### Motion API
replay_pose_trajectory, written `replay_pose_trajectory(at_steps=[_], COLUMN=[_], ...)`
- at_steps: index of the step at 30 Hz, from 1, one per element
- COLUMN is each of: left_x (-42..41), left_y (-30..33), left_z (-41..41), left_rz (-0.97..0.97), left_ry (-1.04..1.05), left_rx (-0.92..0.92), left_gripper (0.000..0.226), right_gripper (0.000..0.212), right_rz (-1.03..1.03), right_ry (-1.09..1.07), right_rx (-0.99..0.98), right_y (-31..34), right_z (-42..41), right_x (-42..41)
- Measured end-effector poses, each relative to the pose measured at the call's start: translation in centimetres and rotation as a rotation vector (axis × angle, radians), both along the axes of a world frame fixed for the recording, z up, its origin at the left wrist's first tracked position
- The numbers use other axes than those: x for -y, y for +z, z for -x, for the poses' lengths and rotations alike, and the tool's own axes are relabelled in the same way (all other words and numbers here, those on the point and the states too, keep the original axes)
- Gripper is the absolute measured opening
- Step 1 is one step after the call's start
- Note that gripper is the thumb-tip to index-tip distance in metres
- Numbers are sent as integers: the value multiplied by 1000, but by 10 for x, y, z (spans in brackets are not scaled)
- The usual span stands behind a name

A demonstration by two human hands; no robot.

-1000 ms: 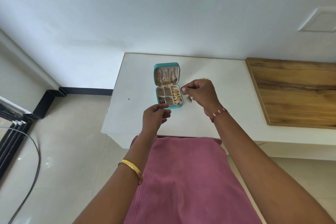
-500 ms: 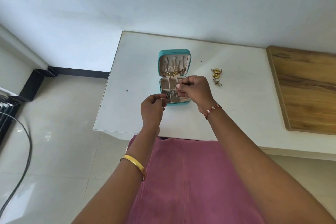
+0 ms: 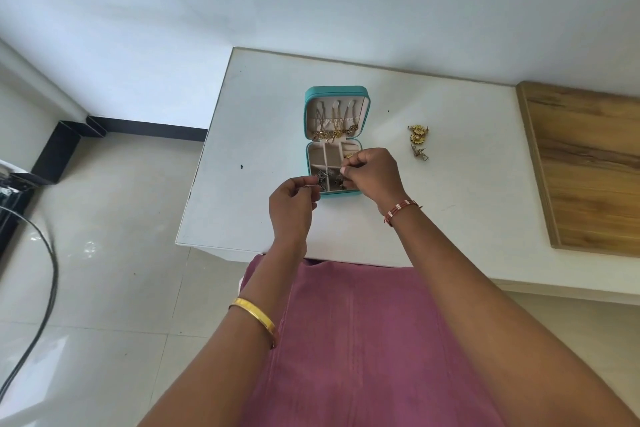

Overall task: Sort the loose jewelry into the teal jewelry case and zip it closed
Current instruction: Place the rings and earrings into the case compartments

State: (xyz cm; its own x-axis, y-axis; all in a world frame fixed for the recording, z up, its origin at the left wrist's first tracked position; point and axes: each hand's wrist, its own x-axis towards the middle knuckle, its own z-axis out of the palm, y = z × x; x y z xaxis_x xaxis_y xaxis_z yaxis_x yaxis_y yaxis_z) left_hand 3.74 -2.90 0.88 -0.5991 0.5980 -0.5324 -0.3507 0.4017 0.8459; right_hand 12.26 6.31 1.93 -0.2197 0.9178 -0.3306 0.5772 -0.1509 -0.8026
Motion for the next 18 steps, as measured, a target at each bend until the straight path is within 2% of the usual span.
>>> replay_pose_trajectory(at_steps=[6,15,18], left_x=[1,-1,0], left_y=[1,-4,-6], left_z=[1,4,5], left_rz=[4,10,14], left_ry=[12,26,26], left_rx=[-1,2,9], left_gripper=[30,25,26], right_gripper=[15,15,16], right_rz=[-125,-349,-410], right_ry=[48,298,339], right_rx=[81,495,571], right_y=[-1,-16,-20], right_z=[0,13,15], right_x=[-1,-3,-2])
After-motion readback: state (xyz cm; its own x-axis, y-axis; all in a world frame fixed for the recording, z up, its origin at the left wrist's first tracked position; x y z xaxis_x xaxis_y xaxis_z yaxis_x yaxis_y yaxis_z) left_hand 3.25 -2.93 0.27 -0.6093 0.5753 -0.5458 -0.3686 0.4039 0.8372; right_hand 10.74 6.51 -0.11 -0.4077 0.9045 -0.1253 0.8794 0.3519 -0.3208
